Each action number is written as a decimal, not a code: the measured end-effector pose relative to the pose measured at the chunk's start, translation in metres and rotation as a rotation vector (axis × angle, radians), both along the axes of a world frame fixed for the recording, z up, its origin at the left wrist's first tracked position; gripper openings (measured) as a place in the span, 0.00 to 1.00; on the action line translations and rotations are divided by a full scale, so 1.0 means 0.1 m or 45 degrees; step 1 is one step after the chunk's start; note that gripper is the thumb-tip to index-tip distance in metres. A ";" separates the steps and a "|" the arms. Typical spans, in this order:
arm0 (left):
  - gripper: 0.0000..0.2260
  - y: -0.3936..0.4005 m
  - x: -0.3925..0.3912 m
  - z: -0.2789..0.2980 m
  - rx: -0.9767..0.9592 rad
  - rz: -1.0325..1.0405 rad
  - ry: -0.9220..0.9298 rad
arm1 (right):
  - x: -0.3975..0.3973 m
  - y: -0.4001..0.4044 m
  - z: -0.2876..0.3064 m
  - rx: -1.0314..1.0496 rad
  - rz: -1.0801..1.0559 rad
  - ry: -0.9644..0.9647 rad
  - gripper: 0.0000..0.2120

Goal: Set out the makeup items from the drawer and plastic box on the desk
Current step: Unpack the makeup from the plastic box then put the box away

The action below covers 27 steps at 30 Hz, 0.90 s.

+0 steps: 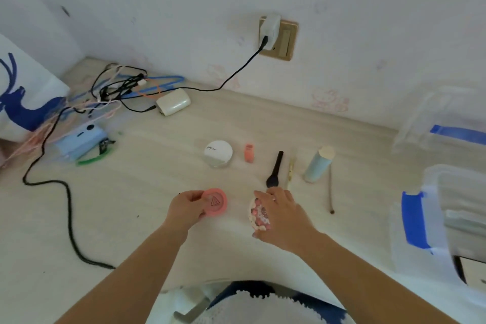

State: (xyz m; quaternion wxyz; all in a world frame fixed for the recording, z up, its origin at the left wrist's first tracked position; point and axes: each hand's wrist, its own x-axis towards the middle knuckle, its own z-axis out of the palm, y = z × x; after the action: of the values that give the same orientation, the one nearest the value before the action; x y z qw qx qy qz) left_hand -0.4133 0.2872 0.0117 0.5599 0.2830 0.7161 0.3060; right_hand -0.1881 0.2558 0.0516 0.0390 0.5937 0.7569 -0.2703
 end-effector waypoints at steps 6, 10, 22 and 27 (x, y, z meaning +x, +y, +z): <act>0.11 0.16 -0.07 -0.08 0.018 -0.112 0.002 | -0.31 0.15 -0.18 0.025 -0.066 -0.014 0.43; 0.10 0.23 -0.07 -0.08 0.151 -0.302 0.351 | -0.40 0.21 -0.25 0.055 -0.059 -0.063 0.44; 0.07 0.25 0.07 -0.13 0.382 -0.397 0.702 | -0.41 0.22 -0.27 0.107 -0.085 -0.009 0.44; 0.12 0.25 0.06 -0.24 0.305 -0.339 0.713 | -0.35 0.21 -0.24 0.091 -0.105 0.084 0.45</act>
State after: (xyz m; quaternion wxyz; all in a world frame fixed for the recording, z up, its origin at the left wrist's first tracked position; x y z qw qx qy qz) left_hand -0.4074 0.3124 -0.0125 0.3392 0.5110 0.7578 0.2227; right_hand -0.2235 0.2765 0.0279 -0.0185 0.6163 0.7417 -0.2639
